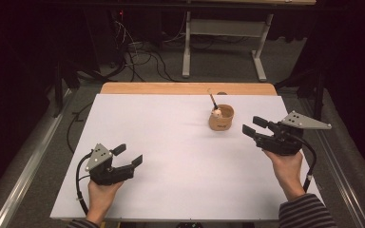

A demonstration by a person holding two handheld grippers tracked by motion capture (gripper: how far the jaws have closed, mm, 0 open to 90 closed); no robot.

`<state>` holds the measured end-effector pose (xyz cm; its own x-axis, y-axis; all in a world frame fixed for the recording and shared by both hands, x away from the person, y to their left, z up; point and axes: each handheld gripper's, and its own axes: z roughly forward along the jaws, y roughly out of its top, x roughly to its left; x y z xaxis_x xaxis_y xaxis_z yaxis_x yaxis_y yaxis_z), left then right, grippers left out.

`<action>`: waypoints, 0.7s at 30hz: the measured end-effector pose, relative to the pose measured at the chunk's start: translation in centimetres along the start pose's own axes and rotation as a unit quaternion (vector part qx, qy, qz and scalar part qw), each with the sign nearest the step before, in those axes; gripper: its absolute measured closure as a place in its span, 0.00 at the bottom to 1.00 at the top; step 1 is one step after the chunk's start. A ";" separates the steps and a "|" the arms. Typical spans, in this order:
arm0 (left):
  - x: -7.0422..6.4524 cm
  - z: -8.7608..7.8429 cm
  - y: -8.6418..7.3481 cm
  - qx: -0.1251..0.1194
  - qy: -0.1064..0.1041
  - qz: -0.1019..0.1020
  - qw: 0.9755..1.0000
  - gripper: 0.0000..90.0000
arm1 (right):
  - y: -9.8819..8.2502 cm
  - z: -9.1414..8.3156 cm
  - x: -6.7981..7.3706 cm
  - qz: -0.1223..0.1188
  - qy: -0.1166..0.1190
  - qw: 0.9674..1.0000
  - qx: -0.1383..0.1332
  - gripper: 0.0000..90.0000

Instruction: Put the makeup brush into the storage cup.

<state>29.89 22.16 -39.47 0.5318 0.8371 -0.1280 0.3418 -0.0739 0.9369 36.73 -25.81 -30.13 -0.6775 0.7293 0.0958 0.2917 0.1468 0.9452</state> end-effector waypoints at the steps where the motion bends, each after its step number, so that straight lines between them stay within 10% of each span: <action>1: 0.0 0.0 0.0 0.000 0.000 0.000 1.000 0.27 | -0.1 -0.1 0.0 0.000 0.001 1.000 -0.001 0.51; 21: -0.1 0.0 0.0 -0.003 0.000 0.001 1.000 0.27 | -2.4 -1.3 0.3 0.015 0.004 1.000 -0.004 0.51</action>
<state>29.83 22.12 -39.44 0.5327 0.8369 -0.1260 0.3363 -0.0727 0.9390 34.97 -26.84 -32.01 -0.6743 0.7273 0.1277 0.3066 0.1185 0.9444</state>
